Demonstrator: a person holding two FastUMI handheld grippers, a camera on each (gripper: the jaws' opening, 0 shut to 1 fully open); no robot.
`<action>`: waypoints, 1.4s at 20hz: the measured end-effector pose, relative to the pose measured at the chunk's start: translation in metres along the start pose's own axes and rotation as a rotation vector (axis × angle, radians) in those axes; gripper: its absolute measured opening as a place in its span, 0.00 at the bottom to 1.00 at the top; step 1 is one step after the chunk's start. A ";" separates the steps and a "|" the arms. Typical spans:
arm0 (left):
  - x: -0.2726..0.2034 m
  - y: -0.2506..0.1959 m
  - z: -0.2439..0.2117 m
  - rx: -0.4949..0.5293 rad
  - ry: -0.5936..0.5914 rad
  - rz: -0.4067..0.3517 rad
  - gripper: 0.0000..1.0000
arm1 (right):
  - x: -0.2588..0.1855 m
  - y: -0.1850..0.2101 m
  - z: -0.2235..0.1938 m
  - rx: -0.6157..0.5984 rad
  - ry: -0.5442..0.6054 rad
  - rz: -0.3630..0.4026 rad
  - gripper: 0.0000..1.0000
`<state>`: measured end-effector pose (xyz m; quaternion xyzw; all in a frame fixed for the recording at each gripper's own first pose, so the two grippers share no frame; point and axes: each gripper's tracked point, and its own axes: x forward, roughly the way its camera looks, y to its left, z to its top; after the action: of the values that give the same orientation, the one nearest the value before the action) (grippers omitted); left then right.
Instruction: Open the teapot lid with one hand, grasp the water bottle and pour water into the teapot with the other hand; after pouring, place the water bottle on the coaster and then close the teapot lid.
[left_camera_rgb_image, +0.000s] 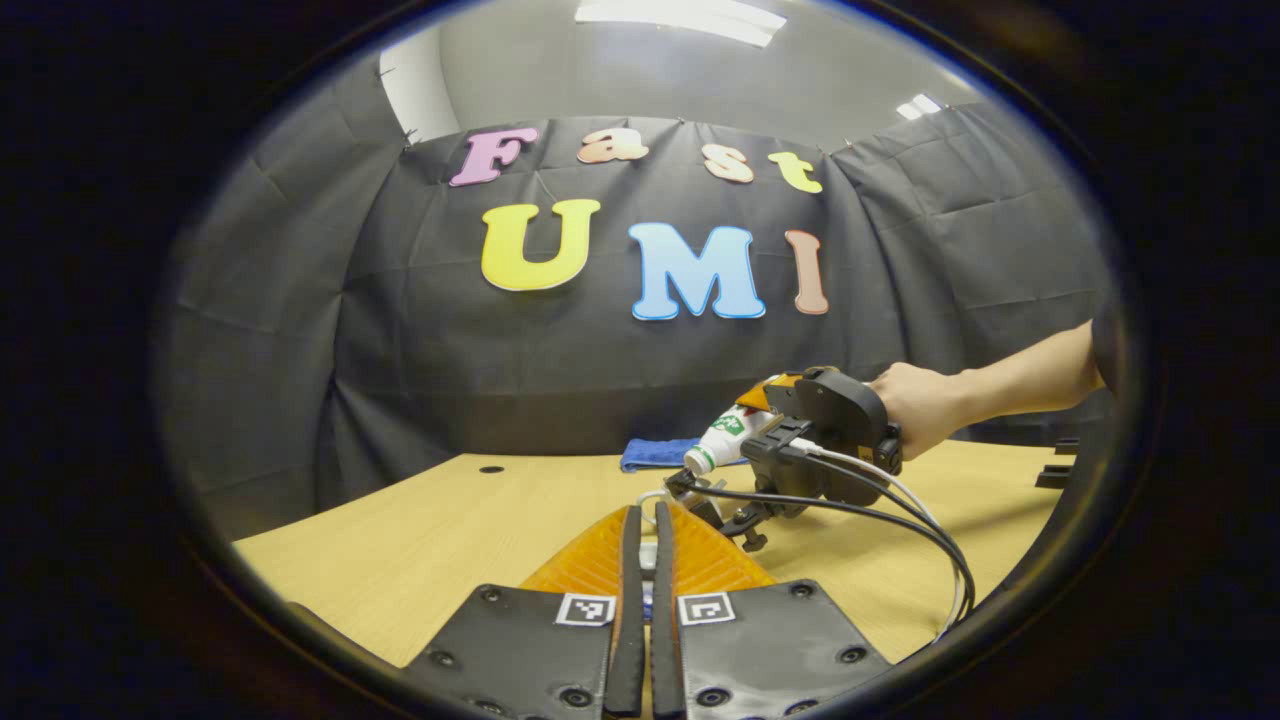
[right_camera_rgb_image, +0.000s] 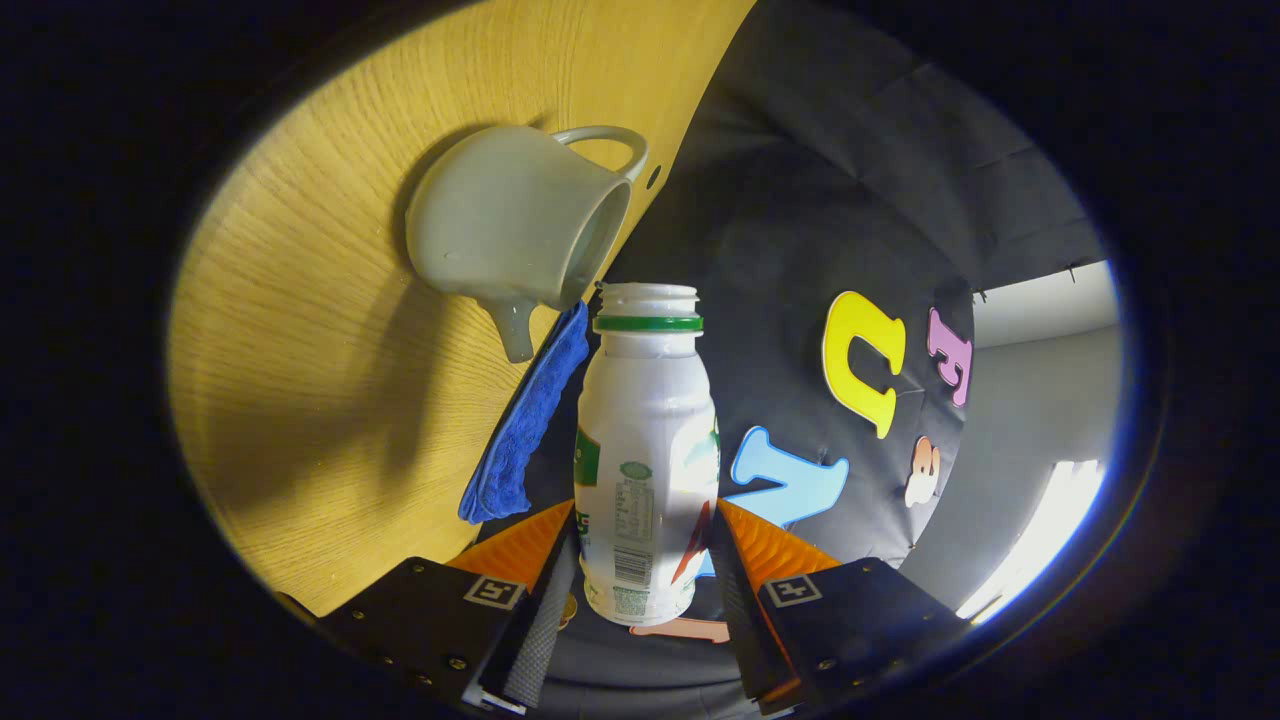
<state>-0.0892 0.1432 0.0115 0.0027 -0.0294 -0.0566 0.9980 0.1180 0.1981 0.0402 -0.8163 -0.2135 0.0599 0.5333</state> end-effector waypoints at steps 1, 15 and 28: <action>0.000 0.000 -0.001 -0.001 0.000 0.001 0.09 | 0.001 0.003 0.001 0.024 -0.006 0.022 0.72; 0.006 0.015 -0.004 -0.106 0.019 0.019 0.13 | -0.004 0.033 0.007 0.774 -0.025 0.282 0.72; 0.066 -0.018 0.012 -0.103 0.019 0.022 0.13 | -0.067 0.027 -0.030 1.719 -0.030 0.472 0.72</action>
<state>-0.0268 0.1176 0.0275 -0.0485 -0.0170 -0.0472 0.9976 0.0750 0.1357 0.0204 -0.1558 0.0719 0.3183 0.9323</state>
